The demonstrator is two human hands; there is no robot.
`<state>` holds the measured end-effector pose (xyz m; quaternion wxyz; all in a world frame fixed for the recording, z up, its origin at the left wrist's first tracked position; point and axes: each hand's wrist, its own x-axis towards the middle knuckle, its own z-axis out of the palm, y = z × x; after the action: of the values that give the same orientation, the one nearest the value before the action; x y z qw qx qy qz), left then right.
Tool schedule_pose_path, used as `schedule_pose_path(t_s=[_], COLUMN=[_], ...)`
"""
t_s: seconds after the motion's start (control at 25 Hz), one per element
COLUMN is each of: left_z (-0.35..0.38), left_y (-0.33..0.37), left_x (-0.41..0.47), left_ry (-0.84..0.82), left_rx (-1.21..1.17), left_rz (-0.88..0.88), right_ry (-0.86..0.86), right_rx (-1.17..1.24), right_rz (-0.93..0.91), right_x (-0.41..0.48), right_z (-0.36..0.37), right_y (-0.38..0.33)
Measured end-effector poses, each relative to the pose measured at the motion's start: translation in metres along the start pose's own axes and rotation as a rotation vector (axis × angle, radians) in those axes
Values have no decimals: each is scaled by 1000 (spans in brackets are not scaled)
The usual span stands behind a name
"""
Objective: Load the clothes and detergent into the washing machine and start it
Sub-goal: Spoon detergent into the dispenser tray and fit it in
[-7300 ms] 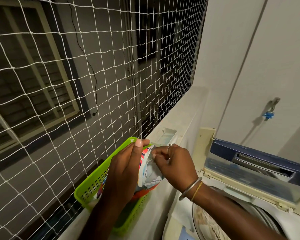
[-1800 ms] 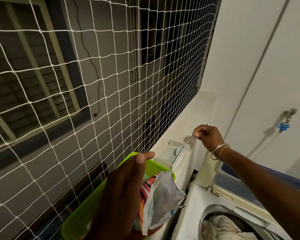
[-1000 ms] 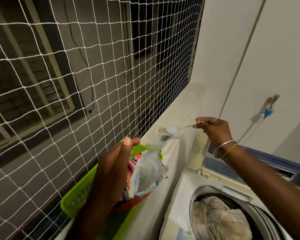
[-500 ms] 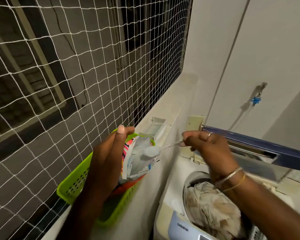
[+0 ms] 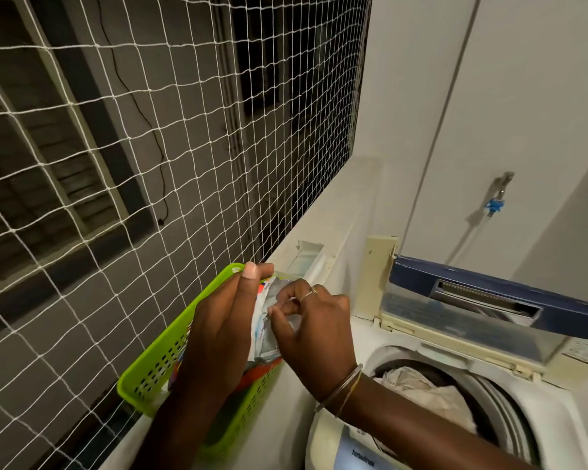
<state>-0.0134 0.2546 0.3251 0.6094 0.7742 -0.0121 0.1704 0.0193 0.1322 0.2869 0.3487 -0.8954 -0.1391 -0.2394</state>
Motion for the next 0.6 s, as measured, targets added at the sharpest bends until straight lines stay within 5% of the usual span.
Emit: schedule_pose_path(t_s=[0.48,0.6], left_z=[5,9], left_y=[-3,3], left_x=[3,3], left_ry=[10,79], left_rx=[90,268], left_rz=[105,245], right_ry=[-150,-130], right_rx=[-332,-232], right_rz=[-239,-238], right_x=[-6,-9], right_z=[-12,-18], right_y=[19,21])
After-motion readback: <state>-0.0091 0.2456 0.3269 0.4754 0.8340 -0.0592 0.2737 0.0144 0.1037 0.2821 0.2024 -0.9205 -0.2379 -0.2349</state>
